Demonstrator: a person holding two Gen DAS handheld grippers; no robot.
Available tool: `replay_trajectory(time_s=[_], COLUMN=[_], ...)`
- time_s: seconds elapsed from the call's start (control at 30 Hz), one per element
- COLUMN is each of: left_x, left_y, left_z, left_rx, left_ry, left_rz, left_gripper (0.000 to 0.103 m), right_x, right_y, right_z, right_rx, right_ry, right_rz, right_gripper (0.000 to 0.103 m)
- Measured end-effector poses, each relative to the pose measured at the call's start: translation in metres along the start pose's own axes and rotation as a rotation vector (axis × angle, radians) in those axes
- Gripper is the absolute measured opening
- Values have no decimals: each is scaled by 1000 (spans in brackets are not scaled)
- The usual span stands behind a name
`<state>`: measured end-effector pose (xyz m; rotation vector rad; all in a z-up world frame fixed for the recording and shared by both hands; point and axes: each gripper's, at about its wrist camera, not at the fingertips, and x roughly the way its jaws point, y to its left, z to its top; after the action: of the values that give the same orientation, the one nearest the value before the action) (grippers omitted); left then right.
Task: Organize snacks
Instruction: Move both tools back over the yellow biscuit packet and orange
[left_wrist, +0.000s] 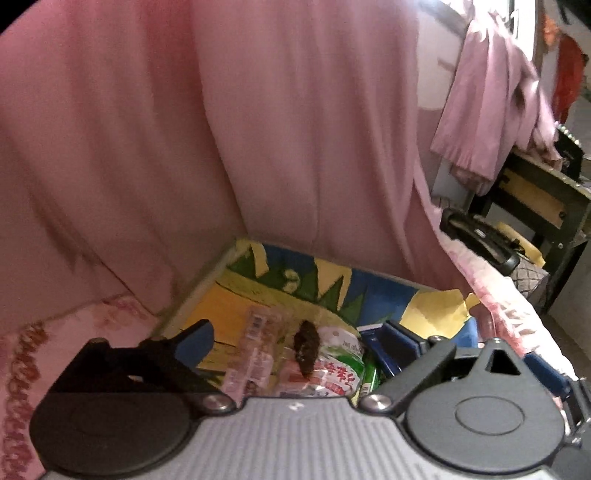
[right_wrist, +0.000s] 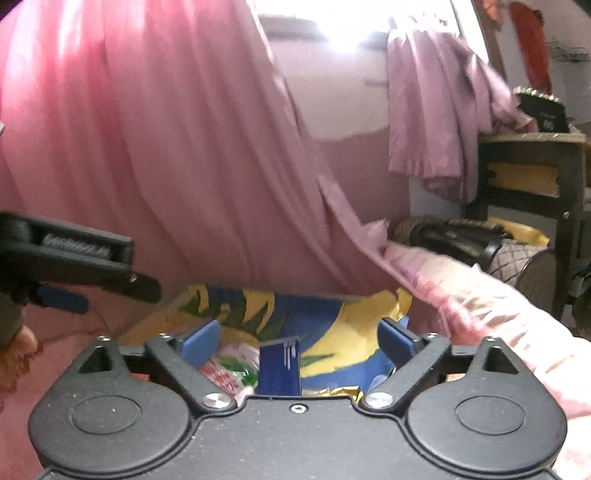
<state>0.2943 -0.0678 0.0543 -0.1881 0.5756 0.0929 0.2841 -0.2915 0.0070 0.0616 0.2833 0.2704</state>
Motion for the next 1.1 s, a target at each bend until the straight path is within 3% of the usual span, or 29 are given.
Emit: replay_trajectory(time_s=[0.13,0.43,0.9,1.1], left_x=[-33,-93,-143,-161], left_y=[4,25,68,73], left_z=[-8,-36,-108,-133], left_rx=[36,105,99,161], left_ry=[-53,-131,-78,-22], left_rz=[19,56,71,67], left_gripper=[102,103,103,103], right_x=[-31,-94,-154,-175], right_y=[0,16,44,53], right_z=[2,0,-31,-44], right_rx=[29,38,40,76], right_ry=[-85,-202,-100,-36], right_rz=[-3,17,-3,-11], right_gripper=[102,102,102,102])
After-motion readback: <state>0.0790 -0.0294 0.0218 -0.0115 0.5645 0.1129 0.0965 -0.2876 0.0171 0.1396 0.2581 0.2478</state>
